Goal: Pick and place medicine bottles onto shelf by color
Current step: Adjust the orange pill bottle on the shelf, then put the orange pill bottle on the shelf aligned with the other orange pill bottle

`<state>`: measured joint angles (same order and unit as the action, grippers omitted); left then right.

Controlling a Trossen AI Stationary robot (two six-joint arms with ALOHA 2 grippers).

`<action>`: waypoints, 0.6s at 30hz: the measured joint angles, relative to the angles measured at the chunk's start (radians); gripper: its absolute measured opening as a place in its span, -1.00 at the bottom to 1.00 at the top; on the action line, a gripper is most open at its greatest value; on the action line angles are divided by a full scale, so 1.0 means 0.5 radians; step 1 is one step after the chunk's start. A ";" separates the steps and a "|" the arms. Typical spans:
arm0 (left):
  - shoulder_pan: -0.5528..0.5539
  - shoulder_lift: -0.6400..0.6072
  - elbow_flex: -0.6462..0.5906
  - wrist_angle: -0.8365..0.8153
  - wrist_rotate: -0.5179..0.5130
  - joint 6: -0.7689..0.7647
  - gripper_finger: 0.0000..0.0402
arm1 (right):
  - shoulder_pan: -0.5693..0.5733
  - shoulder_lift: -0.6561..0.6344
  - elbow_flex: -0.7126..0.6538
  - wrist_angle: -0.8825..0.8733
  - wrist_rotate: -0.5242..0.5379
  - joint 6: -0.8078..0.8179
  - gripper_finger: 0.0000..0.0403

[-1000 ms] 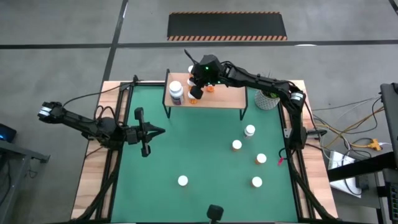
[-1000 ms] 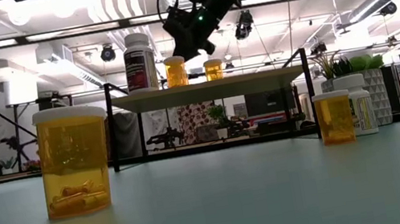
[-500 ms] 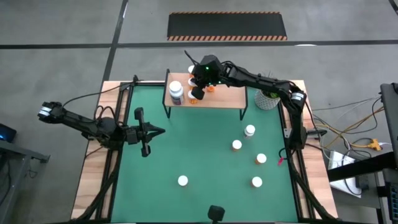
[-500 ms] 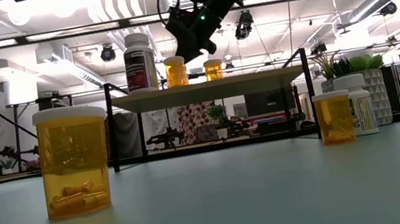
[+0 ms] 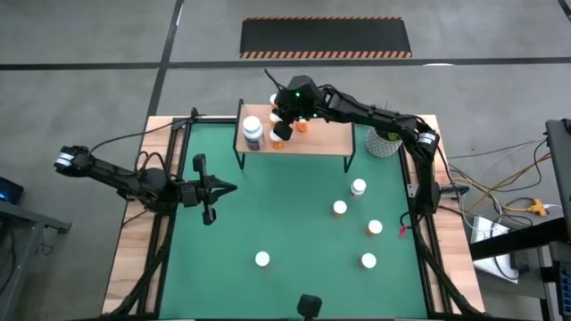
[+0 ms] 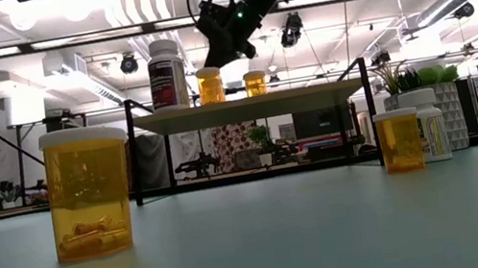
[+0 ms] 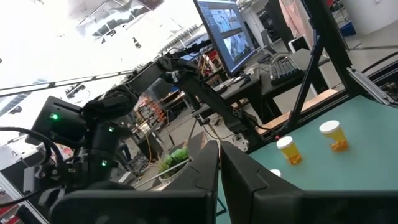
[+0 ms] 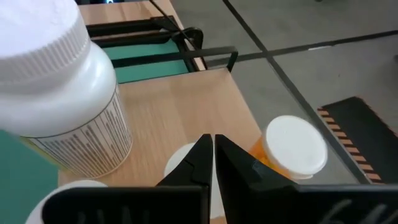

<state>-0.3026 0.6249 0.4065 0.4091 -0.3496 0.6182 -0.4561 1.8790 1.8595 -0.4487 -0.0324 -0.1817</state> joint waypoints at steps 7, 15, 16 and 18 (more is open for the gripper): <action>0.000 -0.002 0.000 0.001 0.000 0.000 -1.00 | 0.013 -0.014 0.143 -0.219 0.006 -0.030 -0.96; 0.000 -0.001 0.002 0.001 0.000 0.000 -1.00 | 0.085 -0.096 0.204 -0.508 0.011 -0.021 -0.96; 0.001 0.000 0.002 0.001 0.000 0.000 -1.00 | 0.104 -0.109 0.203 -0.549 0.010 -0.009 -0.96; 0.000 -0.001 0.002 0.001 0.001 0.014 -1.00 | 0.143 -0.134 0.203 -0.614 0.009 0.012 -0.96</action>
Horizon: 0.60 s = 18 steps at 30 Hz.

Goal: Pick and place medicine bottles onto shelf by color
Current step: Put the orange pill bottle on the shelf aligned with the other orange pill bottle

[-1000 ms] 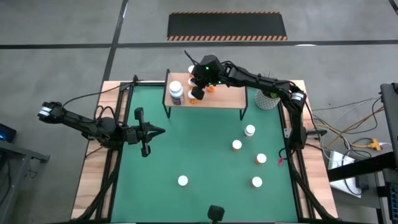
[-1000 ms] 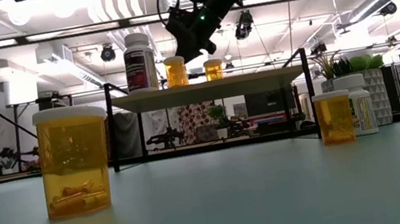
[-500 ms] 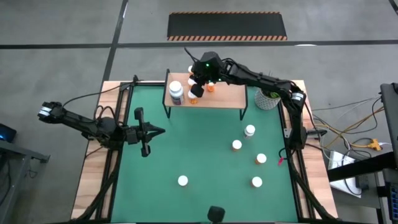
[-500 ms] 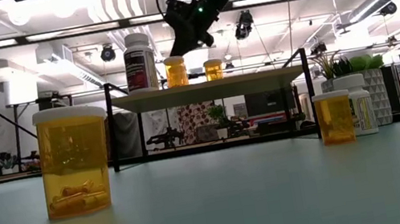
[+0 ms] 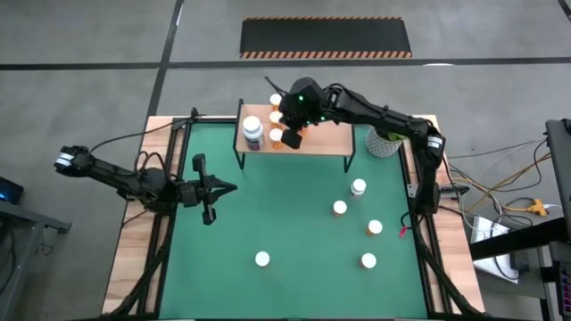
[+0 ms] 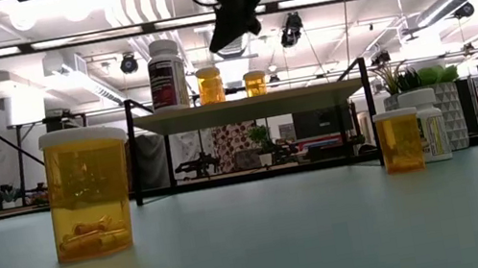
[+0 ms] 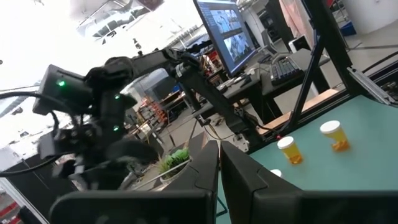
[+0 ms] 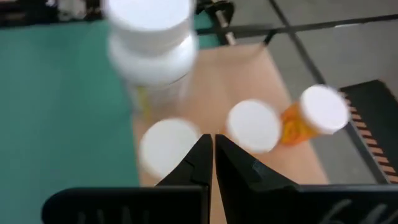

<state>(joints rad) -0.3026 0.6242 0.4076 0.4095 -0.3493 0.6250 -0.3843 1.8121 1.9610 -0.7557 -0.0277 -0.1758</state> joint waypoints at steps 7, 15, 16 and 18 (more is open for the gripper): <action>0.000 0.006 0.000 0.002 0.000 0.021 -1.00 | 0.167 -0.039 -0.001 -0.310 -0.117 -0.048 -0.96; 0.000 0.004 0.000 0.001 0.000 0.022 -1.00 | 0.455 -0.052 -0.221 -0.345 -0.640 -0.158 -0.96; 0.000 0.004 0.000 0.002 0.000 0.021 -1.00 | 0.503 -0.052 -0.270 -0.305 -0.639 -0.157 -0.96; 0.000 0.003 0.000 0.002 0.000 0.022 -1.00 | 0.603 -0.052 -0.374 -0.181 -0.631 -0.158 -0.96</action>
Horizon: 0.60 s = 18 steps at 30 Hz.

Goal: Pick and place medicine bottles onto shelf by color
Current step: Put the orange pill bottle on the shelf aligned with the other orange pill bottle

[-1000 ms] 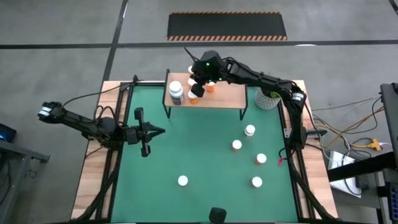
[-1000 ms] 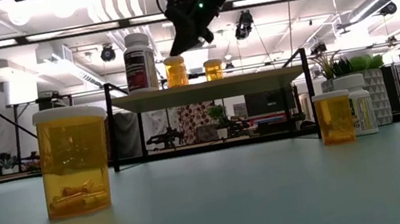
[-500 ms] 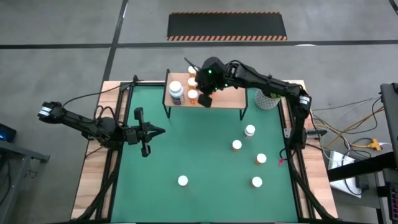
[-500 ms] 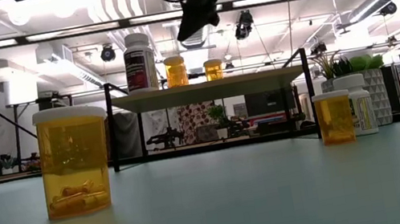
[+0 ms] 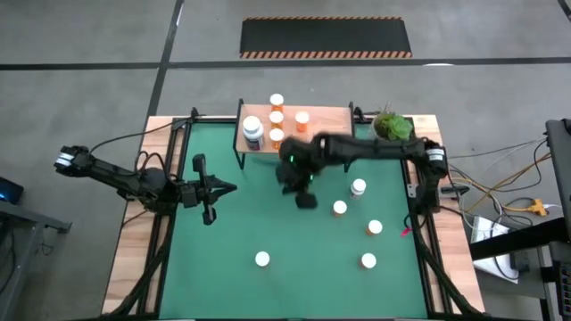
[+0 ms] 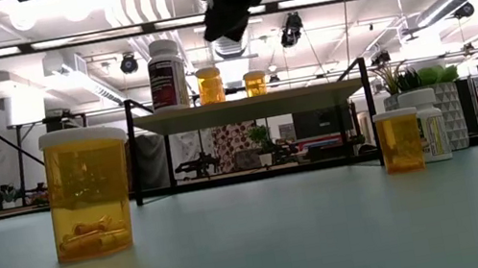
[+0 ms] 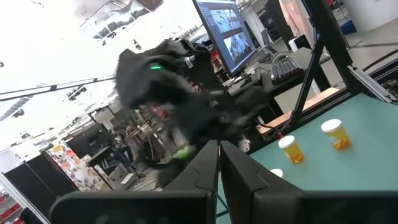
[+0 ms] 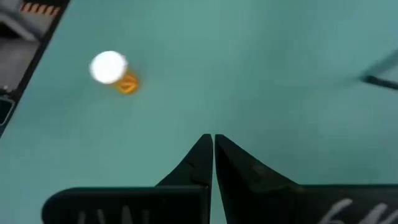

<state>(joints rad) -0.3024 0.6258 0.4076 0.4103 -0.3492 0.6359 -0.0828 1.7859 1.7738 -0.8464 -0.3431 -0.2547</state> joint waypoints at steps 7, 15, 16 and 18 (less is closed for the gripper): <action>0.000 -0.002 0.001 0.002 0.000 0.000 -1.00 | 0.329 0.000 -0.394 0.655 0.005 0.016 -0.96; -0.001 0.004 0.002 0.037 0.001 -0.059 -1.00 | 0.558 0.001 -0.704 1.329 0.268 0.125 -0.96; -0.001 0.008 0.002 0.037 0.001 -0.088 -1.00 | 0.568 0.002 -0.717 1.377 0.268 0.172 -0.95; -0.001 0.018 0.002 0.037 0.001 -0.107 -1.00 | 0.579 0.002 -0.739 1.446 0.269 0.237 -0.91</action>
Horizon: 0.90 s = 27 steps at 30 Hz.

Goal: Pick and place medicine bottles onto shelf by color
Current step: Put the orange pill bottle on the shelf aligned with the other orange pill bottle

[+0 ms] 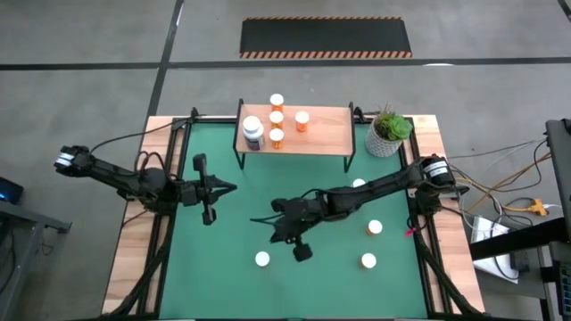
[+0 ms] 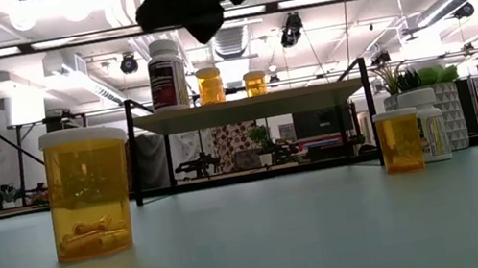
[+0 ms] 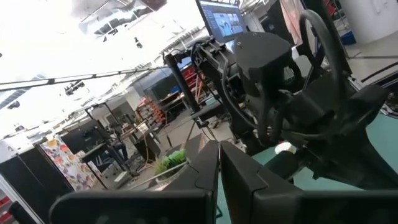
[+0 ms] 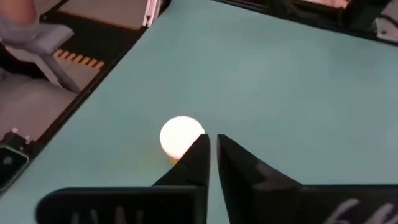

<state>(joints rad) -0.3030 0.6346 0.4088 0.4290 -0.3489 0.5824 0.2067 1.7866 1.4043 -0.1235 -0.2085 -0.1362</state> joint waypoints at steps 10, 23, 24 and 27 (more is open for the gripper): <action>-0.001 0.039 -0.001 0.017 0.008 -0.053 -1.00 | 0.116 0.096 -0.037 0.143 0.265 0.113 -0.07; -0.001 0.056 -0.002 0.014 0.009 -0.055 -1.00 | 0.141 0.447 -0.038 0.451 0.219 0.199 0.80; -0.001 0.061 -0.003 0.014 0.009 -0.055 -1.00 | 0.141 0.481 -0.038 0.498 0.195 0.202 0.81; -0.001 0.076 -0.003 0.014 0.009 -0.056 -1.00 | 0.142 0.568 -0.039 0.656 0.128 0.227 0.79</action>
<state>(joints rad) -0.3035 0.6727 0.4072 0.4358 -0.3443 0.5545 0.2779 2.0704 1.3849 0.2047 -0.1446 -0.0226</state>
